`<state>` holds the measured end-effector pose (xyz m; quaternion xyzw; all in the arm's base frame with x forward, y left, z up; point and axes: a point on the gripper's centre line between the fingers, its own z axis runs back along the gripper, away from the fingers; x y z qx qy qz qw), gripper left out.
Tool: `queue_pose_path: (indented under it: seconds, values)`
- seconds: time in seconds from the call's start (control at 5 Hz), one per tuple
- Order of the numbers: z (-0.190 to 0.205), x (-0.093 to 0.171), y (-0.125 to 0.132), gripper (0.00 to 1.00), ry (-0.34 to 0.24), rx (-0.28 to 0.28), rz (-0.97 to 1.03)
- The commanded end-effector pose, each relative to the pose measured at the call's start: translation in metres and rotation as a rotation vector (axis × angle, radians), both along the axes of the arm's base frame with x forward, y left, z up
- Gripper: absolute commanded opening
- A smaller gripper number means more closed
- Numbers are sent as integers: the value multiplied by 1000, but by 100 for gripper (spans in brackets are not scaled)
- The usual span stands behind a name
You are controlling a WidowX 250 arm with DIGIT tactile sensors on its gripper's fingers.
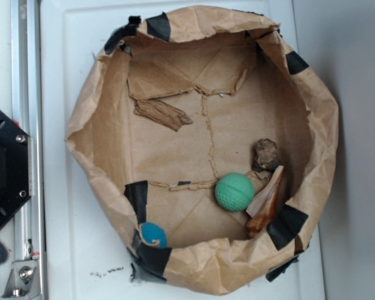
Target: Grab the blue ball.
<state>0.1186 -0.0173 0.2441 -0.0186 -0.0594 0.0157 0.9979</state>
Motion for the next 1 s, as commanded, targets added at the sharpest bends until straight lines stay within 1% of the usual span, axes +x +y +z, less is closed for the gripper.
queue_pose_path:
  seconds: [0.0, 0.2, 0.4, 0.6, 0.8]
  values:
    - [0, 0, 0, 100, 0, 0, 0]
    - [-14, 45, -3, 100, 15, 9, 50]
    - [-35, 85, 2, 100, 35, 20, 139]
    - [-49, 105, 1, 100, 31, -27, 254]
    - [-56, 109, -14, 100, 40, -126, 396]
